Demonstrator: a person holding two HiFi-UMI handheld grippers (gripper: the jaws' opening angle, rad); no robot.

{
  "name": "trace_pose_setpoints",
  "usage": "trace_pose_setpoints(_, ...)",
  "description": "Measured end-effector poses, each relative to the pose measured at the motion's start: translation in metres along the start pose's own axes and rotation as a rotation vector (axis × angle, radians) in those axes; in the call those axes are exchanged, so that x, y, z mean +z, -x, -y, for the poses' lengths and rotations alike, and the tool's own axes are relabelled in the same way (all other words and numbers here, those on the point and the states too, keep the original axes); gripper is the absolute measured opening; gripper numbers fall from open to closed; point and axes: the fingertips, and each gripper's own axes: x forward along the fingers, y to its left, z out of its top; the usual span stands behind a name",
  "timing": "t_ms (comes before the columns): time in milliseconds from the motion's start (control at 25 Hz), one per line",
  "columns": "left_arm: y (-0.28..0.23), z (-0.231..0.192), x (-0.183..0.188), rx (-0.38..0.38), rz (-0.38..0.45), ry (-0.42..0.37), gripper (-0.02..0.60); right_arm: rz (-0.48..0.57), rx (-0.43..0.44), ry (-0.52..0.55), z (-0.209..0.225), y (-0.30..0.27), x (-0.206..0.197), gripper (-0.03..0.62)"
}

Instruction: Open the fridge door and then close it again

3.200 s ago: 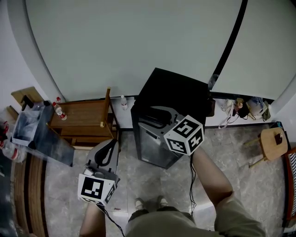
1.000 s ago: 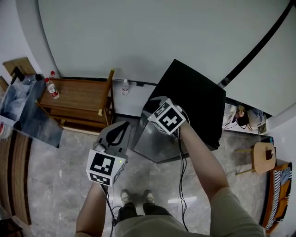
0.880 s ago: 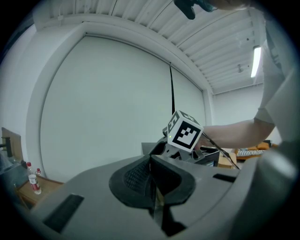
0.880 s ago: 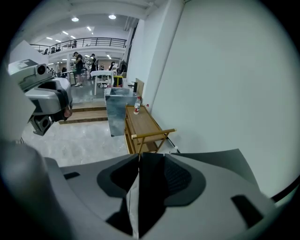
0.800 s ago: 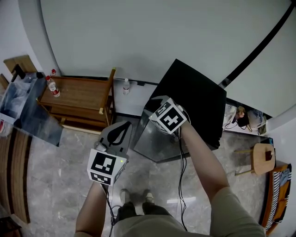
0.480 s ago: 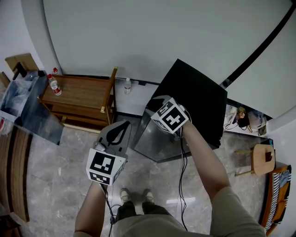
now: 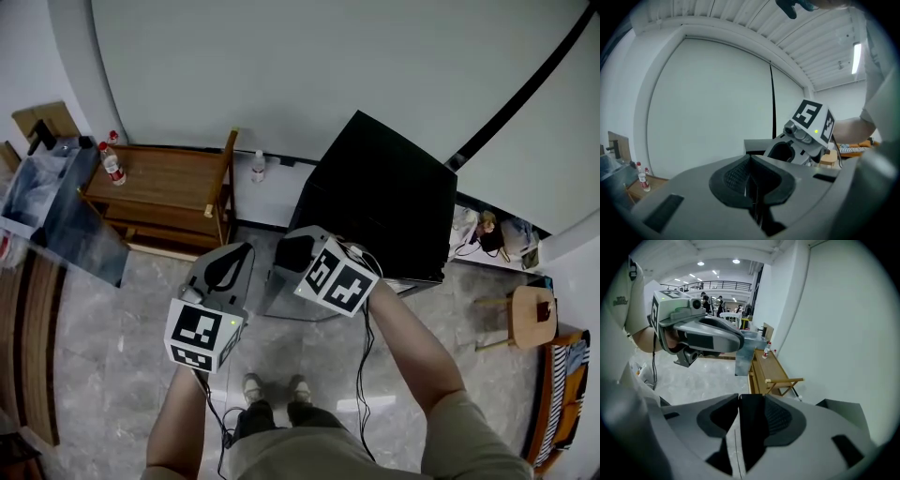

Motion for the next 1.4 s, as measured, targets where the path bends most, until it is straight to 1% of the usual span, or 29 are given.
trace_pose_setpoints(240,0.027,0.015,-0.010,-0.003,-0.014,-0.001,0.008,-0.001,-0.036,0.020,-0.018,0.002,0.000,0.166)
trace_pose_setpoints(520,0.055,0.027,-0.014,0.001,-0.020,-0.004,0.008,0.001,-0.046,0.014,-0.033,0.005,0.000,0.170)
trace_pose_setpoints(760,0.068,0.038,-0.017,-0.007,-0.027,-0.010,0.008,0.003,-0.058,0.022,-0.048,0.011,0.000,0.176)
trace_pose_setpoints(1080,0.084,0.052,-0.022,-0.026,-0.040,-0.022,0.008,0.006,-0.017,0.002,-0.076,0.021,-0.002,0.180)
trace_pose_setpoints(1240,0.092,0.059,-0.026,-0.039,-0.050,-0.025,0.008,-0.003,0.017,-0.009,-0.095,0.026,-0.005,0.204)
trace_pose_setpoints(1400,0.098,0.065,-0.029,-0.050,-0.065,-0.034,0.008,0.010,0.018,-0.014,-0.108,0.032,-0.005,0.207)
